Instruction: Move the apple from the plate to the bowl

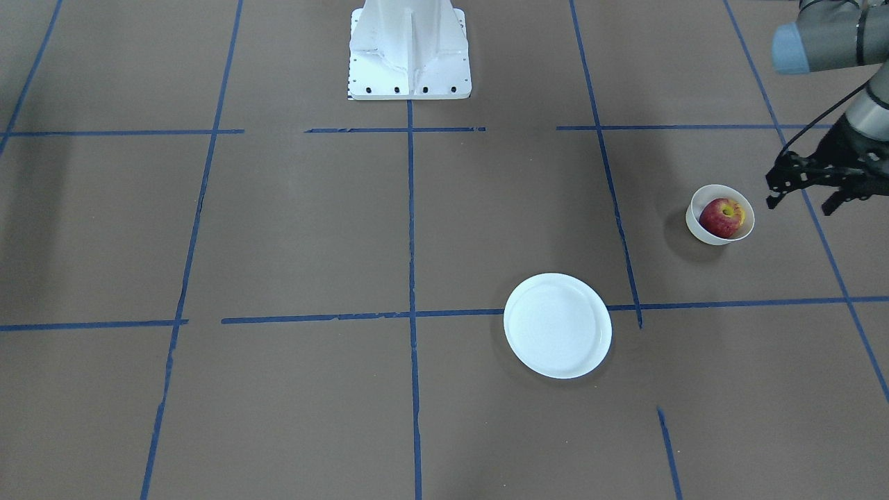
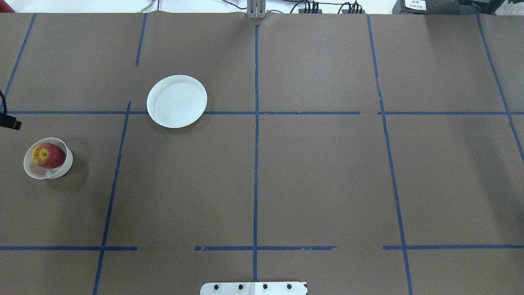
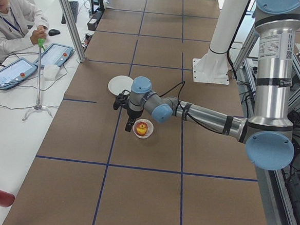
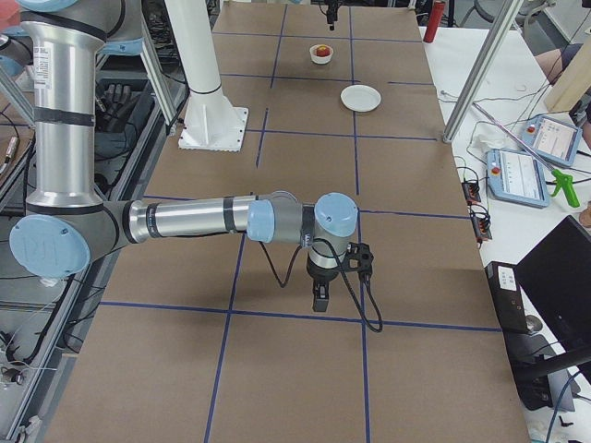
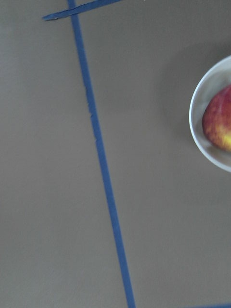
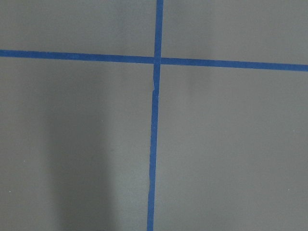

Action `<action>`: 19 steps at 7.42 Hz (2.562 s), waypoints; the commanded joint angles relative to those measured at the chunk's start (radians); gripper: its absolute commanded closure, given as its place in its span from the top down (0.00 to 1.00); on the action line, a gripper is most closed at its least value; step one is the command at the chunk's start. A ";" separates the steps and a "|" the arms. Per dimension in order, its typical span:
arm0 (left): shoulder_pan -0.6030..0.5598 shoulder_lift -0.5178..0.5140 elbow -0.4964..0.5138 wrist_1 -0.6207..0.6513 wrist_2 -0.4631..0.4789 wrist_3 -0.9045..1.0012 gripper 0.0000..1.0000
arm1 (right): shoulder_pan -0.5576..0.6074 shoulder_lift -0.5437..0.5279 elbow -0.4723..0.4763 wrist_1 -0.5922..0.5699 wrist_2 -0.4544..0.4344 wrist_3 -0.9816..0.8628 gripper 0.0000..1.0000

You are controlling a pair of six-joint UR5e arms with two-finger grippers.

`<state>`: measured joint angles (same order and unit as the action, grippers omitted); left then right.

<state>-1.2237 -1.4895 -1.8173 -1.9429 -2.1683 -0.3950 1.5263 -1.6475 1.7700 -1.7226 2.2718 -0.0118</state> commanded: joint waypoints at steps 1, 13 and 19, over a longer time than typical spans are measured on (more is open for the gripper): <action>-0.298 -0.011 0.012 0.242 -0.065 0.405 0.94 | 0.000 0.000 -0.001 0.000 0.000 0.001 1.00; -0.415 0.130 0.056 0.341 -0.304 0.484 1.00 | 0.000 0.000 -0.001 0.000 0.000 0.001 1.00; -0.413 0.143 0.015 0.355 -0.304 0.492 1.00 | 0.000 0.000 0.000 0.000 0.000 0.000 1.00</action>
<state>-1.6361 -1.3514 -1.8021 -1.5885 -2.4714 0.0943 1.5263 -1.6475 1.7697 -1.7226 2.2718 -0.0110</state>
